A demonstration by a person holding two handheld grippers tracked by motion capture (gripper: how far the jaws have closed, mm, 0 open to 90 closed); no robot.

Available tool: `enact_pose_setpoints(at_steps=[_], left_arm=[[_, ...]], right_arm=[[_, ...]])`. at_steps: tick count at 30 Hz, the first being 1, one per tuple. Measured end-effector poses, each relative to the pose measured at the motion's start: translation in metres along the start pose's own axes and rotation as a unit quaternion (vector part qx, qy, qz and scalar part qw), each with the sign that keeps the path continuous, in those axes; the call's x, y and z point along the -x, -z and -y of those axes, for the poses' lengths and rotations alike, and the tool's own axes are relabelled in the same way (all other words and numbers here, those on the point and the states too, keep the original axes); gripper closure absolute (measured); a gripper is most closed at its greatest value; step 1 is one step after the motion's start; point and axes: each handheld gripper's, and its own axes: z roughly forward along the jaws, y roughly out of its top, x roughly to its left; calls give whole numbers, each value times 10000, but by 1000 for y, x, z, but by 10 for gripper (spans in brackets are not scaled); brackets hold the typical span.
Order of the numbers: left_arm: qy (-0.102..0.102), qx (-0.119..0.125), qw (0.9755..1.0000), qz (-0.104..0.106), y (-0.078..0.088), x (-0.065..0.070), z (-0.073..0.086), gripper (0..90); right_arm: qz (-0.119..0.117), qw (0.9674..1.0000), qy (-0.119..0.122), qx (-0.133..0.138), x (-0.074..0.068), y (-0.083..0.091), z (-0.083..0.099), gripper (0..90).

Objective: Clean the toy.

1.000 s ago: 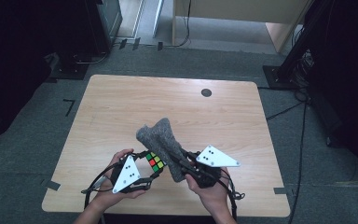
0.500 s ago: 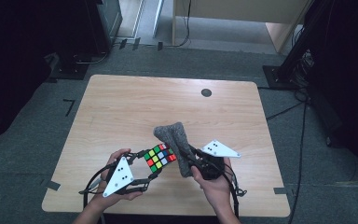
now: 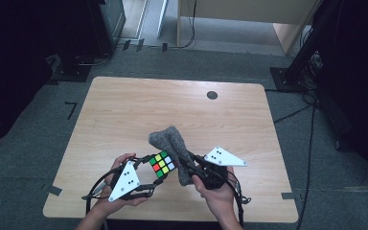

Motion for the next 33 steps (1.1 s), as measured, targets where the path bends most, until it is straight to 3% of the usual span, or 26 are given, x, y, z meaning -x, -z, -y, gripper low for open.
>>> enact_pose_setpoints(at_steps=[5,9,12,15,18,20,24,28,31,33], left_arm=[[137,191,9997,90,4,-3,-3,343],[154,-30,9999,47,3,-9,2,343],[124,-223,9997,-14,-2,-10,7,343],[122,-196,9997,25,-3,-7,7,343],[46,-215,9998,-21,-3,-5,5,343],[25,-199,9998,-14,-1,-5,4,343],[53,-60,10000,38,1,-4,1,343],[83,-2,9999,69,2,-6,1,343],[42,-96,9999,13,1,-7,4,343],[3,-189,9998,-20,-1,-6,5,343]], right_arm=[[361,9987,-33,-346,10,-6,6,750],[461,9988,-106,-157,10,1,2,749],[233,9995,-91,209,3,10,-5,748],[-83,9991,136,386,-10,12,-9,746],[-93,9989,374,271,-18,6,-6,747],[-121,9995,196,224,-13,3,-3,747],[106,9998,9,-186,1,-4,4,747],[362,9987,80,-349,7,-6,5,746],[462,9989,-5,-116,9,2,1,746],[371,9991,-38,182,7,10,-4,746]])
